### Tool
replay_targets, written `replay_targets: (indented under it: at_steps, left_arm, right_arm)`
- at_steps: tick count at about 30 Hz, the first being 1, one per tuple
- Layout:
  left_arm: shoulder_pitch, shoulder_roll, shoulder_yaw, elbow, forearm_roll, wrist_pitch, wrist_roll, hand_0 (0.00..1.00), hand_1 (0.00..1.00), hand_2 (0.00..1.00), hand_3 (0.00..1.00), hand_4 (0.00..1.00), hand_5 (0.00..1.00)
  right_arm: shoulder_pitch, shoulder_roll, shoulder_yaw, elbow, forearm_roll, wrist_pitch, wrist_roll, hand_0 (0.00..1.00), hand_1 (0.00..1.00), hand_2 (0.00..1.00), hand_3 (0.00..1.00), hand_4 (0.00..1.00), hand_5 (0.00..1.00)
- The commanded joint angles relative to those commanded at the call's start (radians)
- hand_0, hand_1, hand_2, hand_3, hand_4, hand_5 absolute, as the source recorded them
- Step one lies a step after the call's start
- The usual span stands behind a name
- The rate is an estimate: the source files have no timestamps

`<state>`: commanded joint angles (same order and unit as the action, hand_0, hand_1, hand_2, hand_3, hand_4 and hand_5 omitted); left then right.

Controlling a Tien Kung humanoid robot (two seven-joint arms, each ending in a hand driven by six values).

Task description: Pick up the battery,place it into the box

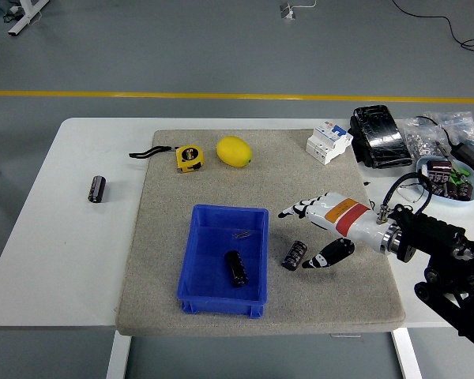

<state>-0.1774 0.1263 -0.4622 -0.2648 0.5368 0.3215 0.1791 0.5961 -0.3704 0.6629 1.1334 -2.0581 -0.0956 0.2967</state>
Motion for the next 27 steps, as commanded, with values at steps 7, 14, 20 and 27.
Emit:
replay_targets:
  at_steps: [7, 14, 20, 27]
  left_arm:
    - [0.003, 0.0, -0.001, 0.0, 0.0, 0.0, 0.001, 0.725, 0.668, 0.71, 0.621, 0.66, 0.63]
    - [0.006, 0.0, -0.001, -0.001, 0.002, 0.0, 0.002, 0.726, 0.668, 0.713, 0.621, 0.66, 0.631]
    - [0.008, 0.0, 0.001, -0.002, 0.002, -0.001, 0.001, 0.726, 0.668, 0.712, 0.622, 0.66, 0.633]
    - [0.008, 0.0, 0.001, -0.002, 0.005, -0.002, 0.002, 0.726, 0.669, 0.71, 0.622, 0.66, 0.633]
  right_arm:
    - [-0.07, 0.04, 0.061, -0.006, 0.005, 0.008, -0.01, 0.573, 0.642, 0.779, 0.822, 0.998, 0.281]
    - [-0.118, 0.079, 0.106, -0.022, 0.007, 0.006, -0.018, 0.574, 0.642, 0.78, 0.821, 0.998, 0.283]
    - [-0.138, 0.102, 0.117, -0.048, 0.029, -0.018, -0.013, 0.573, 0.638, 0.774, 0.806, 0.998, 0.284]
    - [-0.142, 0.108, 0.121, -0.089, 0.055, -0.032, -0.014, 0.516, 0.581, 0.705, 0.719, 0.983, 0.283]
